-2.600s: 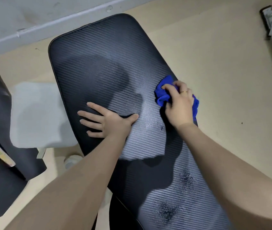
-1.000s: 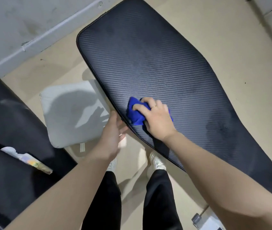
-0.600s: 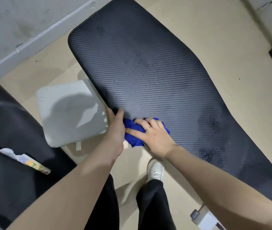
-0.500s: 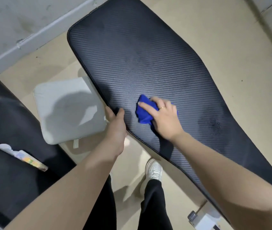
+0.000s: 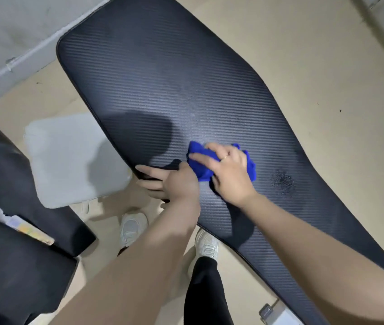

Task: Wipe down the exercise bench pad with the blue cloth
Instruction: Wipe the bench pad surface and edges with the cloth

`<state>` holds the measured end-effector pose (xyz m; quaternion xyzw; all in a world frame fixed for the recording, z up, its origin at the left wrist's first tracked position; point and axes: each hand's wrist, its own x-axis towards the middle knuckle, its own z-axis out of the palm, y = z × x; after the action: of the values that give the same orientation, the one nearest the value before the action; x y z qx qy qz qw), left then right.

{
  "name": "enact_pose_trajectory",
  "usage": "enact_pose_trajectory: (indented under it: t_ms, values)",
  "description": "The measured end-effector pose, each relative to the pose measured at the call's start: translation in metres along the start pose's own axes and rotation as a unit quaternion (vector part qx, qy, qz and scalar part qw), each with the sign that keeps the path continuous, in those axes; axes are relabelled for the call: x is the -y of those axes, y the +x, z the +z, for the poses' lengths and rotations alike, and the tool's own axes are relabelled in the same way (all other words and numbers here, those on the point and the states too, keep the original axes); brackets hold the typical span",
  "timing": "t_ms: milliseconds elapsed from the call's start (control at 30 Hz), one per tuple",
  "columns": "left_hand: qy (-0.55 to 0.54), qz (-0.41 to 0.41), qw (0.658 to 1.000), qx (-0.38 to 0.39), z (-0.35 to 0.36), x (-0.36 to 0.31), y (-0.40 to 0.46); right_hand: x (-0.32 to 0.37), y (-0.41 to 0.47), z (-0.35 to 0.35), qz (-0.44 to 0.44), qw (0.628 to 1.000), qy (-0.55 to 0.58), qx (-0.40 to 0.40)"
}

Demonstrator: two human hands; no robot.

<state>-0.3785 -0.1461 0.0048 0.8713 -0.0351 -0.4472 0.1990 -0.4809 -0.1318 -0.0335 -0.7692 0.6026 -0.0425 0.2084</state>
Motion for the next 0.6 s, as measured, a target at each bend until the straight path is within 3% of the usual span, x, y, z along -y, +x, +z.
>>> enact_pose_trajectory:
  t_ms: [100, 233, 433, 600]
  values:
    - [0.023, -0.007, 0.999, -0.024, 0.014, -0.002, 0.001, -0.031, 0.048, -0.027, 0.085, 0.996, -0.004, -0.031]
    - [0.06, -0.006, 0.998, 0.005, 0.02, 0.002, 0.005, -0.055, 0.053, -0.036, 0.208, 0.974, -0.004, -0.089]
    - [0.121, -0.016, 0.993, -0.002, 0.025, -0.003, 0.004, -0.054, 0.003, -0.019, 0.043, 0.999, -0.013, -0.019]
    - [0.154, -0.05, 0.987, -0.007, 0.029, -0.009, 0.006, -0.096, 0.071, -0.052, 0.153, 0.986, 0.002, -0.063]
